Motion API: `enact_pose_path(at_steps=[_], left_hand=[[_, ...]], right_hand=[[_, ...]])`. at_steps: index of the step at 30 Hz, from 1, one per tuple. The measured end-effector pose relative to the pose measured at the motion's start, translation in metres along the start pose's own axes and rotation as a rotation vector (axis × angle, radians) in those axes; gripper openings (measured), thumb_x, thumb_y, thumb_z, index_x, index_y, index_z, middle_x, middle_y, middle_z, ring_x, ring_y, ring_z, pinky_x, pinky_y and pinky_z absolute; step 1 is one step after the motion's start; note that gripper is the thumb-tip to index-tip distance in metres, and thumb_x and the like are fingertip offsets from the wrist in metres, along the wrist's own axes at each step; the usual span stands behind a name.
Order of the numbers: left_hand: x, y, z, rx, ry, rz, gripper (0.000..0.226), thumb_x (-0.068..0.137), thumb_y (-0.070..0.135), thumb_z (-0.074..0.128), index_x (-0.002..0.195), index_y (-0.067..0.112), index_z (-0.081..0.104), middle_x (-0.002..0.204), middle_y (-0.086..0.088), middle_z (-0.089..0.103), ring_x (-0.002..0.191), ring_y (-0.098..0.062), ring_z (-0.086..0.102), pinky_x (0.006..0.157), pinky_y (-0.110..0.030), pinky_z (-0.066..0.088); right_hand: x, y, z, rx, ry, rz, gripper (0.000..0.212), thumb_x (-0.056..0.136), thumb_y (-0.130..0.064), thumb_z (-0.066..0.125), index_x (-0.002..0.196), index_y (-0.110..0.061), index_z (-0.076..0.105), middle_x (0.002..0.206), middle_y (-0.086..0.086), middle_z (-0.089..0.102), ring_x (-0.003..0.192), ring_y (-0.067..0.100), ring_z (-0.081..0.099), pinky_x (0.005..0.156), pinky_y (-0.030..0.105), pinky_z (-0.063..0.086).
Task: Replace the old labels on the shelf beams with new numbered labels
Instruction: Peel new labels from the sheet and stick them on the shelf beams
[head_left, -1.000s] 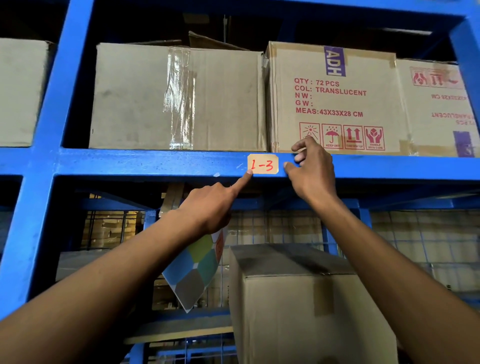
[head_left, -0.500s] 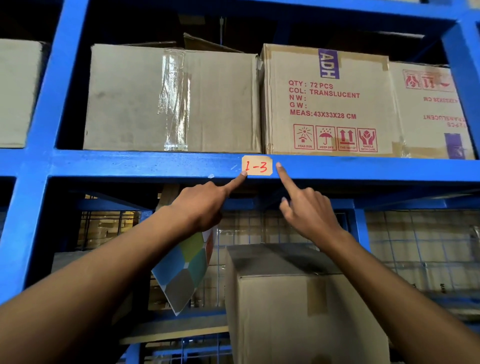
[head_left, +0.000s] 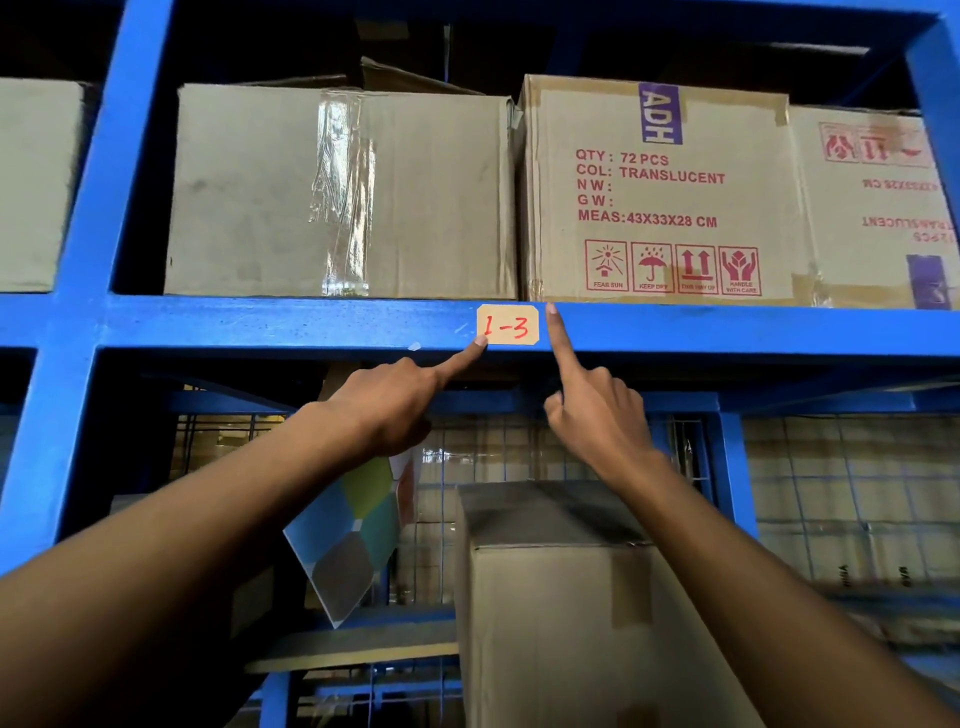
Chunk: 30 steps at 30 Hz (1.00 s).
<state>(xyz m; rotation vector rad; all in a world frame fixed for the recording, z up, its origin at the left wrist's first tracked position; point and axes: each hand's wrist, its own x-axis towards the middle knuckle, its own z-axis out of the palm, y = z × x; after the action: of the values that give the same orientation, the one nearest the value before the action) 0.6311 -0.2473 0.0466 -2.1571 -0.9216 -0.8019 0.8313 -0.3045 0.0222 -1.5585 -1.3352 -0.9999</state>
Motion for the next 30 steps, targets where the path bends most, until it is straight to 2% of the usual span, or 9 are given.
enact_pose_path(at_steps=[5,9,11,13,14,20,25,28,30], left_hand=[[-0.005,0.007,-0.006,-0.202,-0.083,0.011,0.099,0.083,0.006,0.051,0.143,0.047,-0.016,0.064,-0.002,0.038,0.058,-0.022,0.043,0.054,-0.036,0.040],[-0.027,0.011,0.006,-0.621,0.101,0.035,0.091,0.083,0.005,0.057,0.148,0.039,0.002,0.062,0.000,0.045,0.059,-0.018,0.042,0.075,-0.031,0.042],[-0.035,0.014,0.012,-0.776,0.191,0.011,0.086,0.085,0.009,0.060,0.149,0.036,0.009,0.091,-0.007,0.059,0.083,-0.023,0.051,0.079,-0.017,0.030],[-0.047,0.014,0.011,-0.910,0.263,-0.007,0.082,0.085,0.009,0.062,0.148,0.034,0.017,0.130,-0.003,0.054,0.116,-0.020,0.047,0.082,-0.006,0.027],[-0.055,0.013,0.008,-0.970,0.296,-0.007,0.080,0.085,0.008,0.062,0.147,0.034,0.020,0.133,0.004,0.050,0.117,-0.014,0.045,0.081,0.000,0.027],[-0.092,0.004,-0.016,-1.154,0.372,0.011,0.073,0.087,0.006,0.060,0.145,0.036,0.027,0.136,0.019,0.040,0.089,0.028,0.043,0.074,0.011,0.027],[-0.123,-0.006,-0.034,-1.158,0.399,-0.018,0.069,0.088,0.011,0.061,0.144,0.038,0.030,0.141,0.012,0.044,0.109,0.006,0.044,0.082,0.008,0.028],[-0.140,-0.012,-0.044,-1.153,0.395,-0.003,0.068,0.089,0.010,0.060,0.144,0.035,0.030,0.147,0.012,0.038,0.128,0.007,0.034,0.094,0.005,0.023],[-0.149,-0.016,-0.050,-1.165,0.381,0.004,0.067,0.089,0.009,0.060,0.144,0.033,0.030,0.148,0.011,0.037,0.135,0.003,0.031,0.103,-0.002,0.021]], right_hand=[[-0.027,-0.006,-0.002,0.092,-0.067,-0.007,0.081,0.090,-0.020,0.049,0.147,-0.033,-0.007,0.063,0.003,0.051,0.057,0.018,0.051,0.058,0.032,0.043],[-0.068,-0.017,-0.005,0.376,-0.070,0.067,0.046,0.089,-0.022,0.053,0.134,-0.021,0.049,0.069,0.001,0.062,0.073,0.025,0.062,0.070,0.034,0.050],[-0.089,-0.023,-0.006,0.433,-0.021,0.078,0.034,0.088,-0.018,0.055,0.122,-0.016,0.062,0.083,0.007,0.065,0.083,0.029,0.063,0.072,0.035,0.049],[-0.113,-0.034,-0.008,0.449,-0.011,0.065,0.031,0.090,-0.017,0.055,0.120,-0.014,0.063,0.096,0.011,0.064,0.090,0.027,0.061,0.073,0.038,0.051],[-0.125,-0.041,-0.012,0.448,-0.012,0.066,0.032,0.091,-0.018,0.054,0.122,-0.014,0.061,0.101,0.010,0.062,0.094,0.024,0.060,0.075,0.039,0.052],[-0.153,-0.081,-0.035,0.528,0.032,0.125,0.033,0.092,-0.018,0.053,0.125,-0.017,0.057,0.109,-0.001,0.052,0.100,0.011,0.054,0.077,0.032,0.055],[-0.156,-0.113,-0.049,0.687,0.040,0.209,0.022,0.087,-0.010,0.060,0.106,-0.018,0.069,0.102,-0.002,0.055,0.082,-0.002,0.055,0.072,0.018,0.048],[-0.161,-0.132,-0.056,0.724,0.037,0.241,0.016,0.084,-0.006,0.063,0.096,-0.015,0.070,0.101,0.002,0.057,0.079,0.006,0.056,0.067,0.007,0.043],[-0.167,-0.143,-0.063,0.645,0.049,0.163,0.021,0.085,-0.007,0.061,0.104,-0.014,0.068,0.105,0.002,0.056,0.089,0.012,0.056,0.075,0.011,0.045]])
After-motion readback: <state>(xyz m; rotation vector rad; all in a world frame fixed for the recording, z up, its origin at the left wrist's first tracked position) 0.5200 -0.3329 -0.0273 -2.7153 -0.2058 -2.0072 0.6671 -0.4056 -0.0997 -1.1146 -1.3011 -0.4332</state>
